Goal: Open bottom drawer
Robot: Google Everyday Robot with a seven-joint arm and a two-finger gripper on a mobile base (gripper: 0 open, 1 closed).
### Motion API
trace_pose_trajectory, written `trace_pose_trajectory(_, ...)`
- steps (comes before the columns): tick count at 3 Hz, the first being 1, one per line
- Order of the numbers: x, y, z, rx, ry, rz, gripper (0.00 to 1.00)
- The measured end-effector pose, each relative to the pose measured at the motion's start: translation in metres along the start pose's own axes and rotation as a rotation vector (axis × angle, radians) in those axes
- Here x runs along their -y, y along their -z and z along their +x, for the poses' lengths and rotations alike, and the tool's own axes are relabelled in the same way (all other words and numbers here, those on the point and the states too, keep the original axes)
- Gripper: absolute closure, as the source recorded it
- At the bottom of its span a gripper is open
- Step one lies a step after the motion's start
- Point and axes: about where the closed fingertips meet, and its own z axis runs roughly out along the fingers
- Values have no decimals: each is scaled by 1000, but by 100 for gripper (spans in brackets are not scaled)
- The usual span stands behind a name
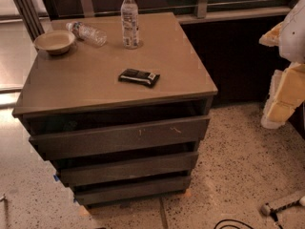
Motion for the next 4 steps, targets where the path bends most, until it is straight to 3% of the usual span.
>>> trace_pose_trajectory(1, 0, 0, 0, 0, 0, 0, 0)
trace_pose_trajectory(2, 0, 0, 0, 0, 0, 0, 16)
trace_pose_trajectory(3, -8, -18, 6, 37, -8, -6, 39)
trace_pose_trajectory(4, -25, -62, 8, 120, -10, -47, 63)
